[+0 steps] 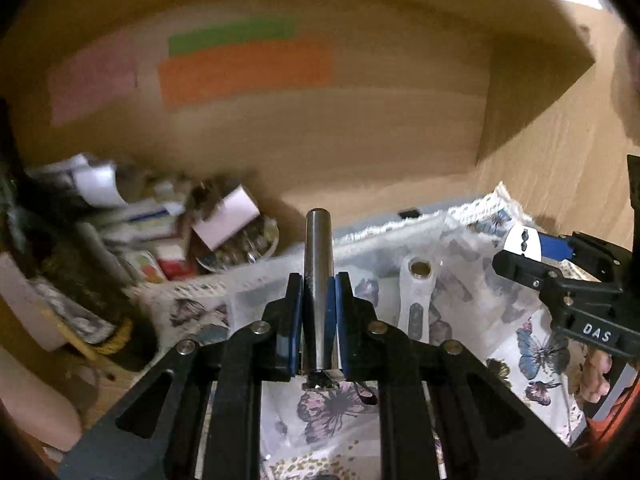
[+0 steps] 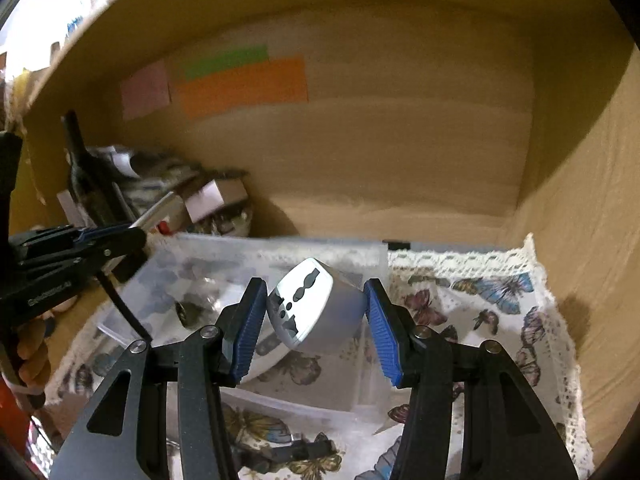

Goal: Organize rigid objects
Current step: 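Lift both items into the clear box and open both tools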

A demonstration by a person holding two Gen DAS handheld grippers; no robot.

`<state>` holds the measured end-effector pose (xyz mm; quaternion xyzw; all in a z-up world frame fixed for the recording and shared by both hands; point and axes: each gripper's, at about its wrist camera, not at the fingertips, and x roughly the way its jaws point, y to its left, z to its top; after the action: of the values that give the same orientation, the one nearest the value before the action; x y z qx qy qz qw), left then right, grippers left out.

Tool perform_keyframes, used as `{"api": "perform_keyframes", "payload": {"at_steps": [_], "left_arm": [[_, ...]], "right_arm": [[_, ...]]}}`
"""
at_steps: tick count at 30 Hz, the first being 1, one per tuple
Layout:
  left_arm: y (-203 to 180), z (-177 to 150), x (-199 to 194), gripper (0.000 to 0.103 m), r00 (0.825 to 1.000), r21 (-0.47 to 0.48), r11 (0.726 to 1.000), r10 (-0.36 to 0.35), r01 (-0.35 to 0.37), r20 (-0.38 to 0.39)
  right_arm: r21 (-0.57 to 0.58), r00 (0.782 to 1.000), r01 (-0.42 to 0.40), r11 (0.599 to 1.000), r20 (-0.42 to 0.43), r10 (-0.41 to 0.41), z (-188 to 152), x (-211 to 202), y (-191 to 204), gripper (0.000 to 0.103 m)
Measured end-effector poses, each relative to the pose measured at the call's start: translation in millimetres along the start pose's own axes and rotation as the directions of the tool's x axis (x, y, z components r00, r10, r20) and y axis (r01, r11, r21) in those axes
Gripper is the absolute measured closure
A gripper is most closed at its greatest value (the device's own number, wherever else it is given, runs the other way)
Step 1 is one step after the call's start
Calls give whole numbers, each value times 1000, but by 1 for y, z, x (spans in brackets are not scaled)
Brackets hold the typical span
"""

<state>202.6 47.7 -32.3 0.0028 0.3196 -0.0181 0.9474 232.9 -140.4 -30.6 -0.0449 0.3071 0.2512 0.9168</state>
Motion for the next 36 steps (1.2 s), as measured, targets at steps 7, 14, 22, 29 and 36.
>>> {"api": "perform_keyframes", "payload": {"at_steps": [7, 14, 22, 29, 36], "left_arm": [[-2, -12, 41, 88, 991, 1, 998, -55, 55, -123], [-13, -18, 48, 88, 987, 27, 997, -61, 65, -151], [-11, -13, 18, 63, 995, 19, 998, -55, 57, -88], [-12, -21, -31, 21, 1000, 19, 1000, -9, 9, 12], [-18, -56, -60, 3, 1000, 25, 999, 20, -20, 5]], "right_arm": [[-18, 995, -6, 1000, -95, 5, -11, 33, 3, 56], [-55, 989, 8, 998, -147, -16, -15, 48, 10, 55], [-44, 995, 15, 999, -95, -19, -9, 25, 7, 53], [-40, 1000, 4, 999, -9, -5, -6, -17, 11, 37], [-54, 999, -25, 998, 27, 27, -26, -58, 24, 37]]}}
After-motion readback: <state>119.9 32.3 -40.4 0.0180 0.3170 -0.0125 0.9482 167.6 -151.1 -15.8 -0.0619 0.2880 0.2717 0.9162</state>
